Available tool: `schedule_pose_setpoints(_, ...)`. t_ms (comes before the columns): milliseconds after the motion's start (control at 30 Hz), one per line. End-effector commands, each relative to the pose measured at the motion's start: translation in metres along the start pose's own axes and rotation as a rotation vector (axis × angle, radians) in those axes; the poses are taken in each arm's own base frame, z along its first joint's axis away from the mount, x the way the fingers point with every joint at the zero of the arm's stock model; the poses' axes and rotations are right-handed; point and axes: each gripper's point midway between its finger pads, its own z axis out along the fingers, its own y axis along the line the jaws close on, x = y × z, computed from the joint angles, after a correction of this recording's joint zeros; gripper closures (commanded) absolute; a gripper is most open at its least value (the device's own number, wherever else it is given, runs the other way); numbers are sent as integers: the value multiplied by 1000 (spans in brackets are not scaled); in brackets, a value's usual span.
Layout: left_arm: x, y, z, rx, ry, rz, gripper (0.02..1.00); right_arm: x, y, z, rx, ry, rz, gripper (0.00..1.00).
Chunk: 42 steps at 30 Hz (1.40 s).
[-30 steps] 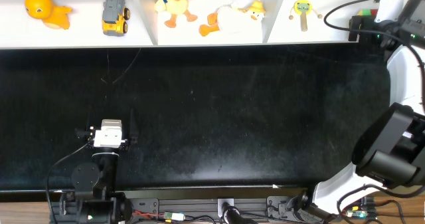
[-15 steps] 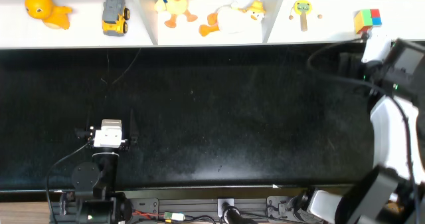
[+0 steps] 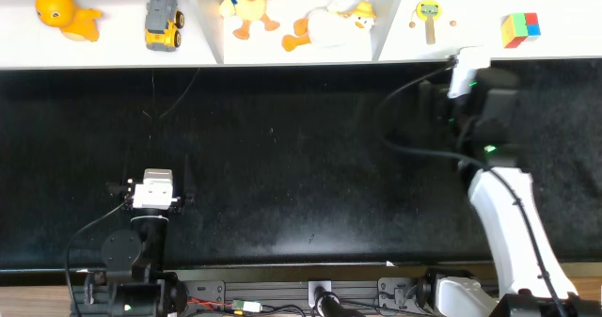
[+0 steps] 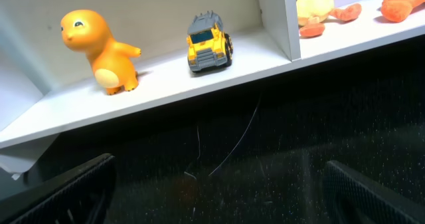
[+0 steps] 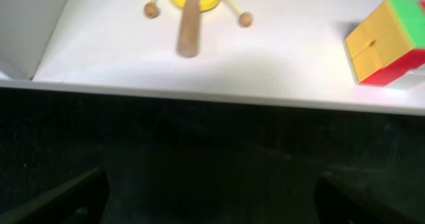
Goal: Store Toys
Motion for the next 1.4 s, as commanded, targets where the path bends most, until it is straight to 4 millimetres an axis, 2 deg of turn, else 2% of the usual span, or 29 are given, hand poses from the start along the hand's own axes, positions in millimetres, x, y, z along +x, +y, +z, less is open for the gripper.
schedule_pose_setpoints(33,1,1,0,-8,-5,-10,20,29,-16,-2,204,-23,167,7)
schedule_pose_setpoints(167,1,1,0,-8,-5,-10,20,61,-19,2,263,-53,214,7)
schedule_pose_setpoints(333,1,1,0,-8,-5,-10,20,75,-7,-1,192,-109,221,5)
schedule_pose_setpoints(533,1,1,0,-8,-5,-10,20,77,11,-25,67,-186,226,5)
schedule_pose_setpoints(733,1,1,0,-8,-5,-10,20,68,6,-56,73,-325,188,5)
schedule_pose_setpoints(867,1,1,0,-9,-5,-10,20,73,2,-70,85,-391,183,5)
schedule_pose_setpoints(1000,1,1,0,-8,-5,-10,20,91,0,-72,93,-412,190,5)
schedule_pose_setpoints(1200,1,1,0,-8,-5,-10,20,148,7,-60,87,-187,160,5)
schedule_pose_setpoints(1400,1,1,0,-8,-5,-10,20,120,4,-75,83,-323,177,5)
